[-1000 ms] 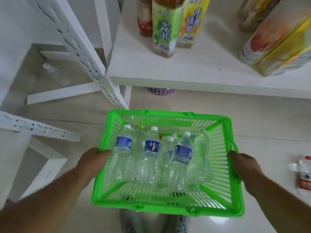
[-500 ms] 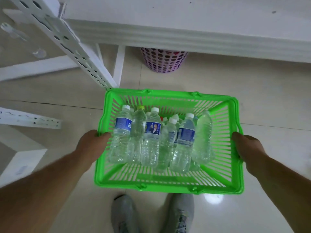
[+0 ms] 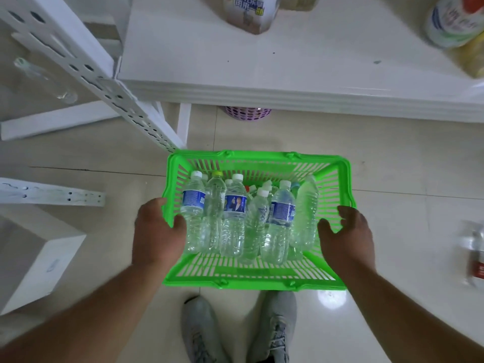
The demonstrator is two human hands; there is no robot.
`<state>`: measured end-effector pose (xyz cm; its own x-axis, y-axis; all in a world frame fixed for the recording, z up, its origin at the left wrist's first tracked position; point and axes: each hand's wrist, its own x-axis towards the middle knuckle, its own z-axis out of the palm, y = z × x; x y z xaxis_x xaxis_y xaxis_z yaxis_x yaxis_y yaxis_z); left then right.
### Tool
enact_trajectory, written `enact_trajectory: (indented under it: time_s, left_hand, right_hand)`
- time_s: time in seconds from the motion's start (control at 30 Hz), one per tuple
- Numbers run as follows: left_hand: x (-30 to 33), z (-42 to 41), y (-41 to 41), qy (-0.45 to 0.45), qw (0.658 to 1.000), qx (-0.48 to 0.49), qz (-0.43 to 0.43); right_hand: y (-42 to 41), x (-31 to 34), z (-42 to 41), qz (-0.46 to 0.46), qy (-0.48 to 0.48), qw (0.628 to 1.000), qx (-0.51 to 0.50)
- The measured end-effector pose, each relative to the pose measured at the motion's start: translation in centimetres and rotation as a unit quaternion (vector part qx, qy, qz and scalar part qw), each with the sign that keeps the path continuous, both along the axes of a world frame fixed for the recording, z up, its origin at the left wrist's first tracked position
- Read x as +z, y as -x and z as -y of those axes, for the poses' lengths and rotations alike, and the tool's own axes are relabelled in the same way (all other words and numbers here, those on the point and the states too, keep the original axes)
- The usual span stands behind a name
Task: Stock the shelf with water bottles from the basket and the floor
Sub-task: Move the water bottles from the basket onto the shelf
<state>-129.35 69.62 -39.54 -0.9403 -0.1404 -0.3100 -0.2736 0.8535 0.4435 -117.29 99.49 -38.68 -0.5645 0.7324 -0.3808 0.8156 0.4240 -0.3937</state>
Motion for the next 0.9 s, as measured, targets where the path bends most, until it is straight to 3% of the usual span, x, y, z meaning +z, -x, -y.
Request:
enact_trajectory:
  time_s: [0.17,0.3,0.4,0.63,0.77,0.9]
  left_hand:
    - [-0.8,-2.4,-1.3,-0.051,0.993,-0.030,0.098]
    - [-3.2,-3.0,-0.3,-0.018,0.985,-0.012,0.173]
    - [-4.6,-2.9,0.6,0.009,0.974,0.010,0.228]
    - [-7.2,-3.9,1.1,0.055,0.965,0.033,0.252]
    - [-7.7,-4.0,0.6,0.144,0.958,-0.027,0.245]
    - [-7.8,-4.1,0.3,0.175,0.948,-0.076,0.254]
  right_hand:
    - [1.6,-1.4,6.0,0.025,0.141,0.989,0.034]
    - [4.2,-4.3,9.3,0.097,0.291,0.952,0.001]
    - [5.8,-6.1,11.0,0.115,0.340,0.933,-0.012]
    - [7.4,-9.8,14.2,0.127,0.339,0.931,-0.042]
    - [8.2,-11.0,14.7,0.184,0.244,0.952,0.021]
    - [8.9,-10.9,14.3,0.191,0.264,0.945,-0.005]
